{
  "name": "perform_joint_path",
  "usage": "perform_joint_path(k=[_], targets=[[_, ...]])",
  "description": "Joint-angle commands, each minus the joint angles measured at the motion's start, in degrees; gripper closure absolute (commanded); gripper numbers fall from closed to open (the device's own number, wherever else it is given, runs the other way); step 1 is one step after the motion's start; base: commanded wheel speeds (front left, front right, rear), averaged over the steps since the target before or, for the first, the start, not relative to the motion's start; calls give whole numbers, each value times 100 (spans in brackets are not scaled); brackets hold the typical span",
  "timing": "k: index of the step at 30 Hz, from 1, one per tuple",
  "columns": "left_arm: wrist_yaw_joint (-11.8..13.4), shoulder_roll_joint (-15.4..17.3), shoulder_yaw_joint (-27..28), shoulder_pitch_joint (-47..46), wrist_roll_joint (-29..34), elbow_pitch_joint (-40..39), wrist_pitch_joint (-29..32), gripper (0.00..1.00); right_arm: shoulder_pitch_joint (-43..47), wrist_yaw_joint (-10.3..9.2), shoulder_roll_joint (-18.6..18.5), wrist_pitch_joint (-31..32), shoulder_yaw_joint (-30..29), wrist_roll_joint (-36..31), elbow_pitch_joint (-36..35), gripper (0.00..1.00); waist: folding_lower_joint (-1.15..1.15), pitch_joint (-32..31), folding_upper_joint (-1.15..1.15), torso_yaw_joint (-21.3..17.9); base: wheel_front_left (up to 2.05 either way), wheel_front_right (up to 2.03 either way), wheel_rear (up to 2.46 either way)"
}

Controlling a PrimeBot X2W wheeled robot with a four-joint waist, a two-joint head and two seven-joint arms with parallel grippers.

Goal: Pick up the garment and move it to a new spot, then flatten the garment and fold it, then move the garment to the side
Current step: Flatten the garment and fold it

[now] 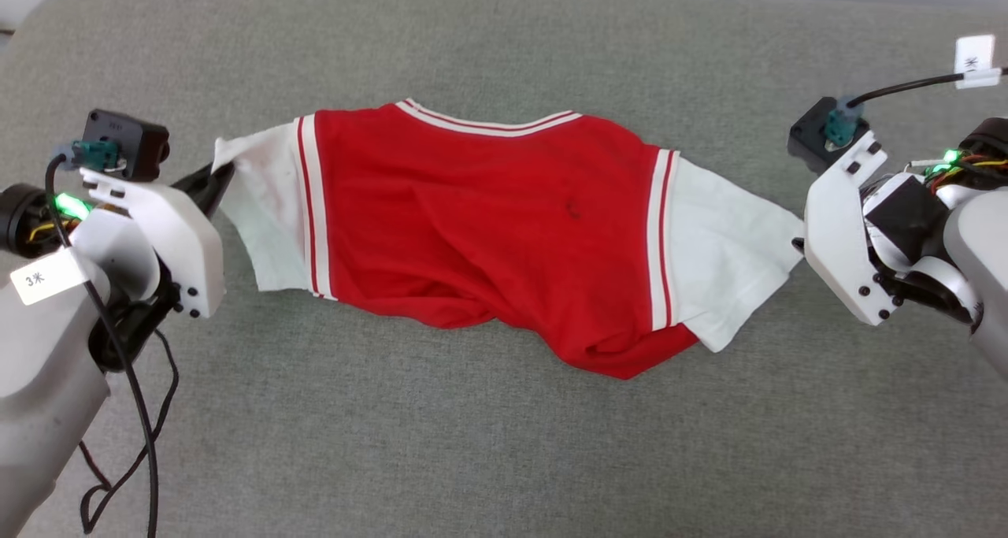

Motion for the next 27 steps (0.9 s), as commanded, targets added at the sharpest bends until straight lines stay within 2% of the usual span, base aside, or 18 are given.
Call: perform_joint_path(k=[1, 9, 16, 17, 23, 27], targets=[[9, -30, 9, -50, 32, -14, -41, 100, -107, -8, -15, 7, 40, 5, 39, 0, 0, 90, 0, 70, 0, 0, 0], [-29, -146, -14, -216, 79, -82, -154, 100, -130, -6, 168, 189, 506, 340, 603, 0, 0, 402, 0, 237, 0, 0, 0], [-116, -213, -38, -283, 56, 71, -219, 100, 77, 30, 105, 413, 1215, 691, 683, 0, 0, 477, 0, 269, 0, 0, 0], [-132, -221, -38, -289, 46, 101, -231, 100, 57, 30, 70, 413, 1298, 714, 664, 100, 0, 473, 0, 266, 0, 0, 0], [-198, -248, -73, -301, 37, 267, -274, 100, -205, -6, -9, 51, 1330, 854, 699, 100, 0, 345, 0, 197, 0, 0, 0], [-237, -207, -79, -301, 40, 333, -328, 100, -440, -7, 72, -499, 1251, 810, 701, 100, 0, 153, 0, 110, 0, 0, 0]])
